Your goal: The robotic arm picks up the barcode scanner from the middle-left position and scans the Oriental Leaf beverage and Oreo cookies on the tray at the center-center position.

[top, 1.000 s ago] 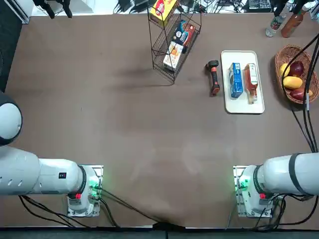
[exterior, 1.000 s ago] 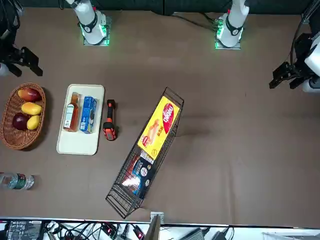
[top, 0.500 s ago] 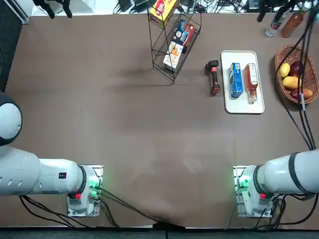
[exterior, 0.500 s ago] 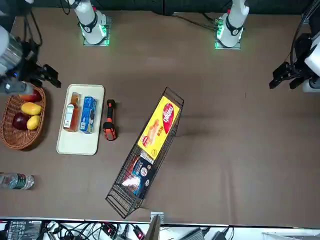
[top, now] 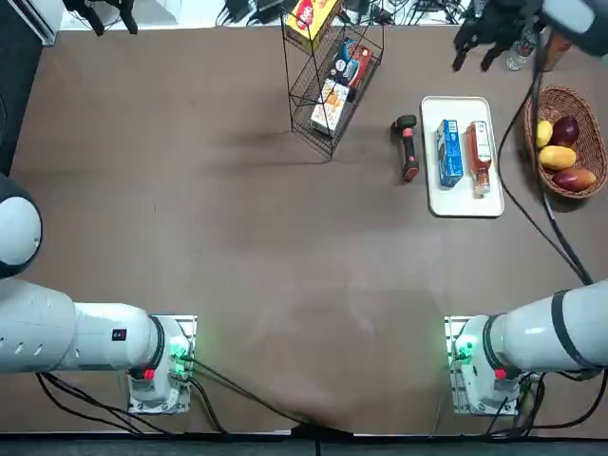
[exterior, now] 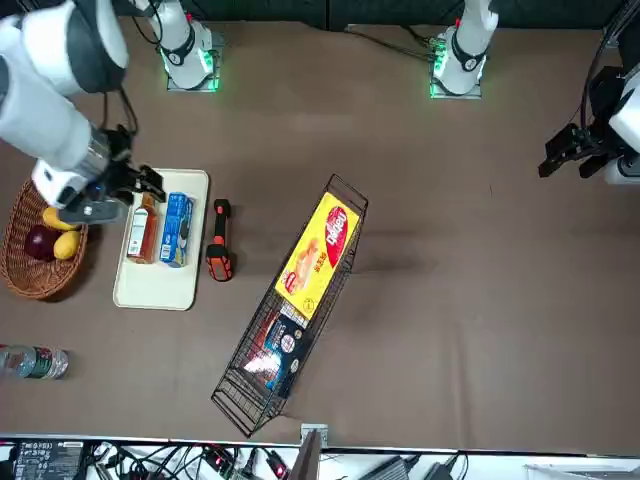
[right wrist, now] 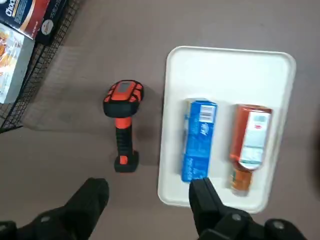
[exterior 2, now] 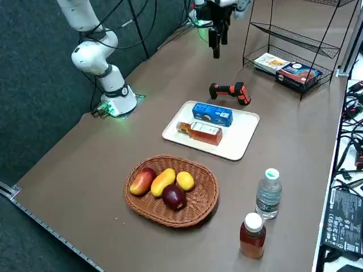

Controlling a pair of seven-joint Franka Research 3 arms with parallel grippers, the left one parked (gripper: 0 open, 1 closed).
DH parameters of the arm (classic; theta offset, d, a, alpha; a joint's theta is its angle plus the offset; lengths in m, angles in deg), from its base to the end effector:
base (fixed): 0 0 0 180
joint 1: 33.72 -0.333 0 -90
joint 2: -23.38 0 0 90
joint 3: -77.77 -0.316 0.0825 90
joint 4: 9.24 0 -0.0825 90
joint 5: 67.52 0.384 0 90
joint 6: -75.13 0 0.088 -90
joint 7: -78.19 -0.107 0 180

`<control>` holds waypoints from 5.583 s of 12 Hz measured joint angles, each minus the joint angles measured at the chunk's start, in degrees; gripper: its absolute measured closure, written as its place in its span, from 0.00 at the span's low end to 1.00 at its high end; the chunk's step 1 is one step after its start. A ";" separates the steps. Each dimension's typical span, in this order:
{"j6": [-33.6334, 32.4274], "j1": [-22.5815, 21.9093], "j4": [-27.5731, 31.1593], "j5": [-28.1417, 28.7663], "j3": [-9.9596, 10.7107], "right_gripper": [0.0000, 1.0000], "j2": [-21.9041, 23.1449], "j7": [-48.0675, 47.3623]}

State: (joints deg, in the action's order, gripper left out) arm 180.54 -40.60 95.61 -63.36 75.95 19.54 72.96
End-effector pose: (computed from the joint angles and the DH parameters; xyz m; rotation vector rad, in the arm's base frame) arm 0.5680 0.0924 0.4862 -3.0753 -0.0604 0.1007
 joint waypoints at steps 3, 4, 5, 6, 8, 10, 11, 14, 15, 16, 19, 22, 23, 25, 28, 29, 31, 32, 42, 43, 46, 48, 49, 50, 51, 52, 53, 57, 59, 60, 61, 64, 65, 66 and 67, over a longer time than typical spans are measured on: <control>10.87 -4.00 6.20 0.01 -0.08 0.00 -1.91 -1.95; 14.82 -4.78 8.62 0.01 -0.08 0.00 -2.41 -2.35; 17.88 -5.33 10.81 0.01 -0.08 0.00 -2.82 -3.01; 20.32 -5.89 12.51 0.00 -0.08 0.00 -3.16 -3.91; 23.99 -7.58 14.70 0.00 -0.10 0.00 -3.77 -6.18; 27.54 -9.23 16.38 0.01 -0.11 0.00 -4.41 -7.53; 30.05 -9.71 17.51 0.01 -0.11 0.00 -4.79 -7.79; 38.32 -10.57 21.37 0.01 -0.10 0.00 -7.90 -7.89; 39.28 -10.85 21.57 0.01 -0.10 0.00 -8.76 -7.89; 39.97 -11.08 21.59 0.01 -0.10 0.00 -9.54 -7.89; 41.40 -11.34 21.60 0.01 -0.09 0.00 -11.12 -7.97; 41.90 -11.38 21.61 -0.01 -0.08 0.00 -12.48 -7.97; 42.06 -11.39 21.60 -0.01 -0.07 0.00 -12.81 -7.97; 42.70 -11.39 21.60 -0.01 0.07 0.00 -13.45 -7.97; 43.65 -11.39 21.60 -0.02 0.32 0.01 -14.53 -7.97; 43.78 -11.39 21.60 -0.02 0.42 0.01 -15.00 -7.97; 44.02 -11.38 21.60 -0.02 0.53 0.04 -15.87 -7.97; 44.15 -11.37 21.60 -0.02 0.58 0.07 -16.19 -7.97; 43.40 -10.59 19.58 -0.02 1.22 0.58 -15.88 -8.70; 41.77 -10.25 18.63 -0.02 1.28 0.58 -15.22 -9.14; 32.50 -8.25 14.75 -0.01 1.40 0.58 -12.21 -9.70; 24.72 -6.37 11.88 -0.02 1.45 0.58 -10.40 -9.63; 21.32 -5.21 10.82 -0.02 1.47 0.58 -9.73 -8.92; 18.37 -3.88 10.12 -0.02 1.50 0.58 -9.14 -7.18; 16.04 -2.39 9.81 -0.01 1.56 0.58 -8.60 -5.11; 14.14 -0.85 9.74 -0.01 1.61 0.58 -8.21 -2.87; 11.86 1.68 9.75 -0.02 1.71 0.58 -7.82 1.22; 11.53 3.32 10.61 -0.16 1.76 0.58 -7.82 3.36; 11.54 3.38 11.29 -0.32 1.76 0.58 -7.82 3.36; 11.56 3.52 11.59 -0.88 1.77 0.58 -7.82 3.36; 11.65 3.75 11.83 -1.58 1.79 0.58 -7.82 3.36; 12.84 4.61 12.80 -2.50 1.86 0.58 -7.82 3.36; 13.18 4.75 13.09 -2.52 1.87 0.58 -7.82 3.36; 13.37 4.81 13.27 -2.52 1.87 0.58 -7.82 3.36; 13.45 4.82 13.33 -2.52 1.87 0.58 -7.82 3.36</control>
State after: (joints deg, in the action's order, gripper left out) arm 193.99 -35.77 108.94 -65.89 77.82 11.72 76.32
